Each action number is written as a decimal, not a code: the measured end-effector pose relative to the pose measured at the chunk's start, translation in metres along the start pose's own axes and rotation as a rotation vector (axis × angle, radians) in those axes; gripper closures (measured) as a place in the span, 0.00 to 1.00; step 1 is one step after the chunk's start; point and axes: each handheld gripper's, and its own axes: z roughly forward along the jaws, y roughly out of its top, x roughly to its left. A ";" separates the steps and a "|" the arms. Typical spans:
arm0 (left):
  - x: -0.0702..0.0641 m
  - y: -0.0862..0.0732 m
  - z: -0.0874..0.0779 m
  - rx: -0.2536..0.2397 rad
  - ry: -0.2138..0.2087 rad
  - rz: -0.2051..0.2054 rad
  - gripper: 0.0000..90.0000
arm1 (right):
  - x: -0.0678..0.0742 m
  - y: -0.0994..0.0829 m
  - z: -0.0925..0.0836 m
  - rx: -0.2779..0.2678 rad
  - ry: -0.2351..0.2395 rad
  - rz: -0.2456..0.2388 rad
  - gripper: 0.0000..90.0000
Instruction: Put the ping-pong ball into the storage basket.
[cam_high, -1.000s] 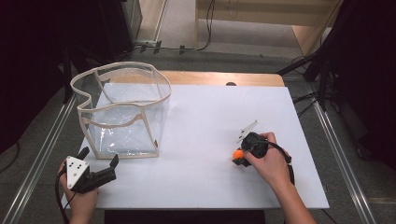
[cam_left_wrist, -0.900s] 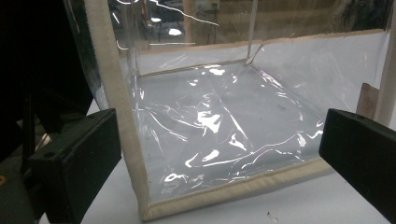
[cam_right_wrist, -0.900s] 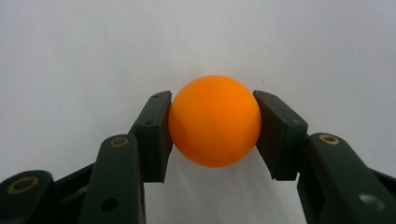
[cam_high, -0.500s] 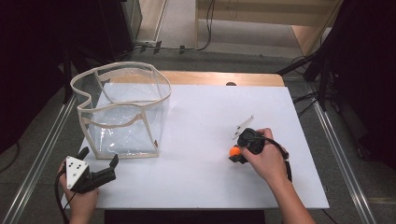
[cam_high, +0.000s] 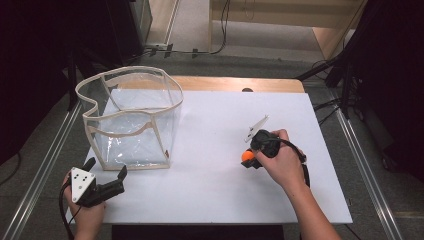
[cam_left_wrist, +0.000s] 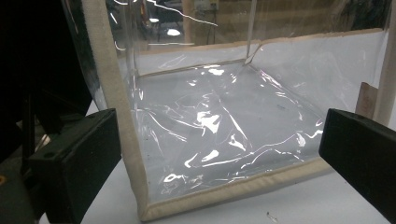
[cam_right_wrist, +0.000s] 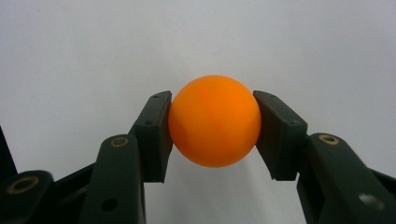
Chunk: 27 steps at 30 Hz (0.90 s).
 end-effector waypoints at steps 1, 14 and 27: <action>0.000 0.000 0.000 -0.001 -0.001 -0.001 0.00 | 0.000 0.001 -0.001 0.002 -0.001 0.005 0.54; 0.000 0.000 0.000 0.002 0.001 0.003 0.00 | -0.002 0.023 -0.006 -0.009 0.009 -0.024 0.54; 0.000 0.000 0.000 -0.001 -0.001 -0.001 0.00 | -0.004 0.040 -0.009 0.002 0.012 -0.043 0.54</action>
